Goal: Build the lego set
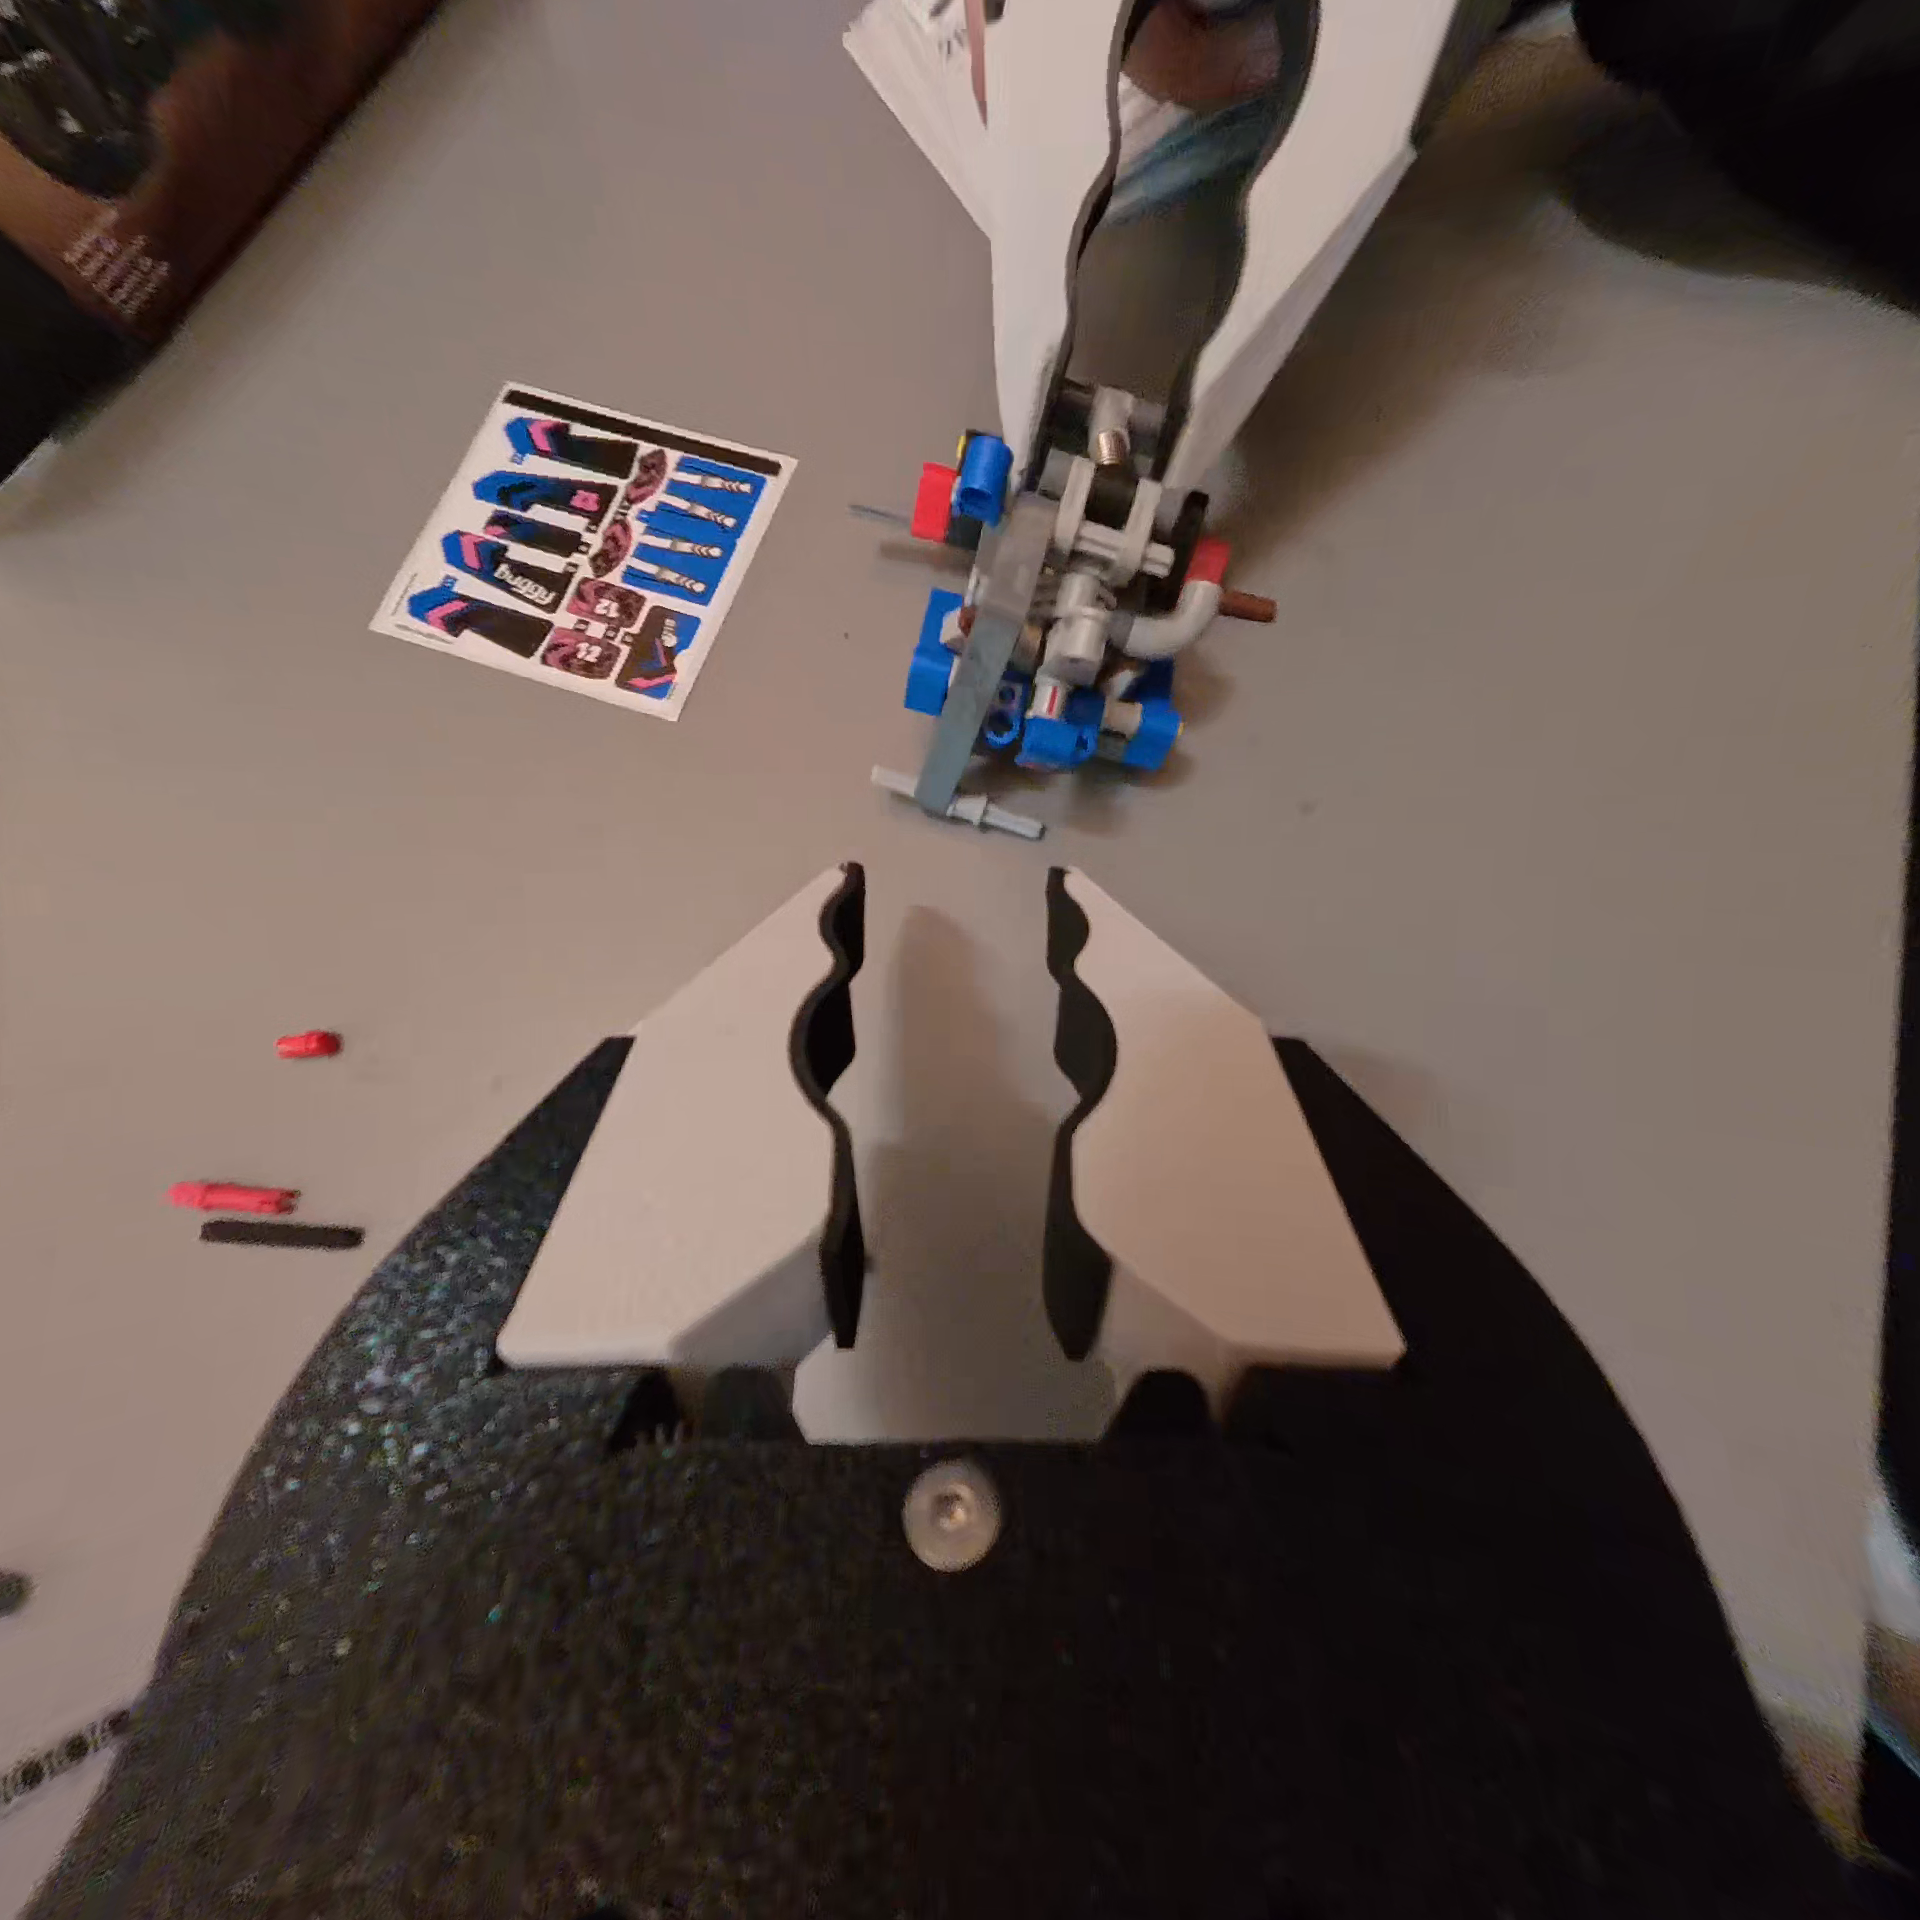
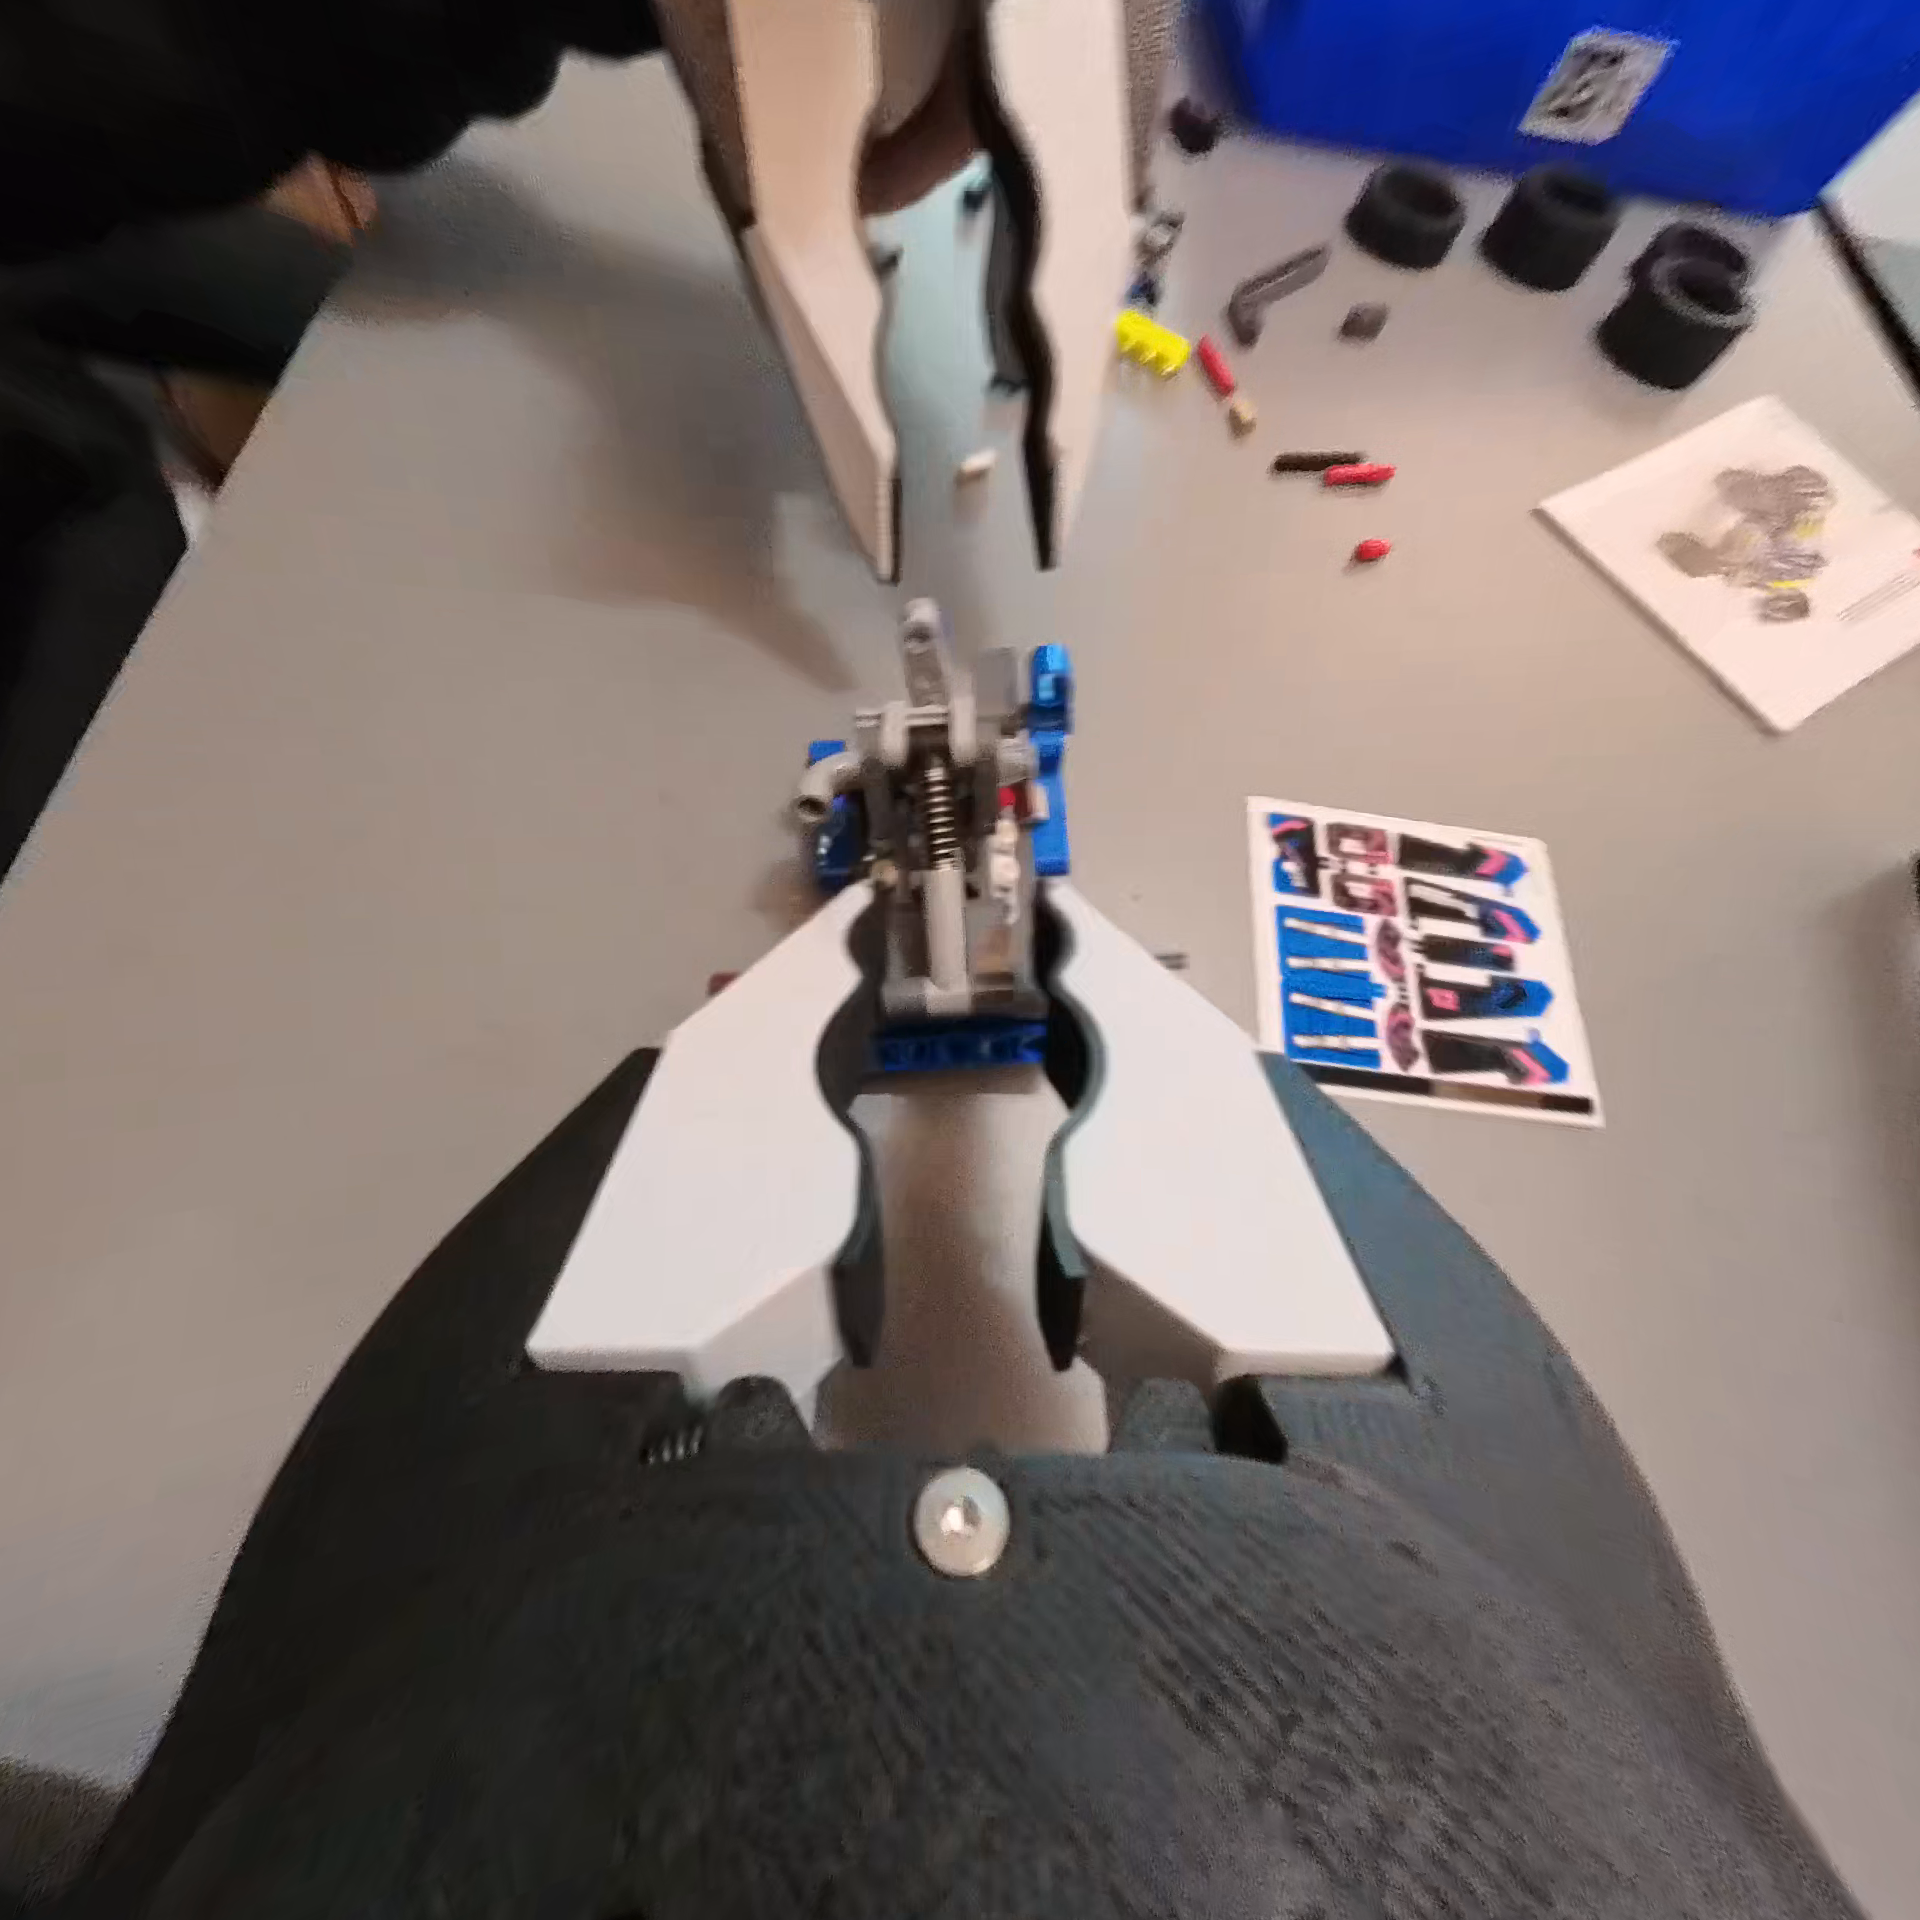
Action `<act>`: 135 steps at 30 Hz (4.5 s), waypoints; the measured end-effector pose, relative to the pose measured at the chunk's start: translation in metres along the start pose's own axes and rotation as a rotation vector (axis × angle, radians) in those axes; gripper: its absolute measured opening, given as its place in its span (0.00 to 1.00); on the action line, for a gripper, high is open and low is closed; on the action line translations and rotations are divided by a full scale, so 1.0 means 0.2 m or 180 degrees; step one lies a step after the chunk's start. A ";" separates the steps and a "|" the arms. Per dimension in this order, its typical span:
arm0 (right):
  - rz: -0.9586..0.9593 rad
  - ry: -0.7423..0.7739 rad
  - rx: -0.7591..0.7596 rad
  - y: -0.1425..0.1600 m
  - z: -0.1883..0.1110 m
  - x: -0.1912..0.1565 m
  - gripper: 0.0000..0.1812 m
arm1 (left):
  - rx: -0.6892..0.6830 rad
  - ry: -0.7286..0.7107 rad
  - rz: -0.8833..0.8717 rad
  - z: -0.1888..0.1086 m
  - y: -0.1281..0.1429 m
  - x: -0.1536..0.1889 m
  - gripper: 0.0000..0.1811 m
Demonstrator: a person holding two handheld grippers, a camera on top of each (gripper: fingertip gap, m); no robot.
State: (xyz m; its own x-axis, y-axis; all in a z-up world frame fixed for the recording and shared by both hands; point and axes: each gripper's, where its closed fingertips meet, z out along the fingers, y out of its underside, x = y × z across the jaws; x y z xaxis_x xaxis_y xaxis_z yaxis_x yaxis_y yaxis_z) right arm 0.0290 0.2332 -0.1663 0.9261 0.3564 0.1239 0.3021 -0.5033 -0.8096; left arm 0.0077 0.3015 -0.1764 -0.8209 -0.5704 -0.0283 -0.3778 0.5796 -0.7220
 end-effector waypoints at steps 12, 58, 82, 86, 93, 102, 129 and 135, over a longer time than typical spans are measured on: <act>-0.0155 -0.0116 0.0028 0.01 0.00 0.00 0.03 | 0.0098 -0.0019 0.0456 0.16 -0.06 0.03 0.00; -0.0376 -0.0201 -0.0390 0.06 -0.05 0.05 0.08 | 0.0199 0.0098 0.0503 0.12 -0.02 0.05 0.07; -0.0482 0.1039 -0.0897 0.09 -0.39 0.12 0.24 | 0.0331 0.0120 0.0361 0.08 -0.04 0.05 0.07; 0.0390 0.1612 -0.1292 0.37 -0.79 -0.10 0.22 | 0.0489 0.0317 0.0429 0.02 -0.12 0.14 0.07; 0.1494 0.2224 -0.1011 0.73 -1.16 -0.56 0.24 | 0.0523 0.0758 0.1017 0.21 -0.43 0.52 0.08; 0.1458 0.1867 -0.0839 0.84 -1.07 -0.60 0.23 | 0.0181 0.0849 0.1623 0.68 -0.76 0.81 0.16; 0.1359 0.1828 -0.0597 0.83 -1.14 -0.66 0.12 | -0.0307 0.0648 0.2471 1.04 -0.94 0.79 0.00; 0.1169 0.1928 -0.0930 0.88 -1.16 -0.64 0.14 | -0.0250 0.0611 0.2396 1.02 -0.95 0.78 0.01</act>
State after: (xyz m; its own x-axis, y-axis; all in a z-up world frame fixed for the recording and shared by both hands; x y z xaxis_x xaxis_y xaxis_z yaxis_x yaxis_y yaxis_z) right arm 0.0167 -0.0832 -0.1913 0.9154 -0.3252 0.2373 -0.0795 -0.7238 -0.6854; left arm 0.0389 -0.0156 -0.1848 -0.9253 0.0993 -0.3660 0.2870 0.8143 -0.5046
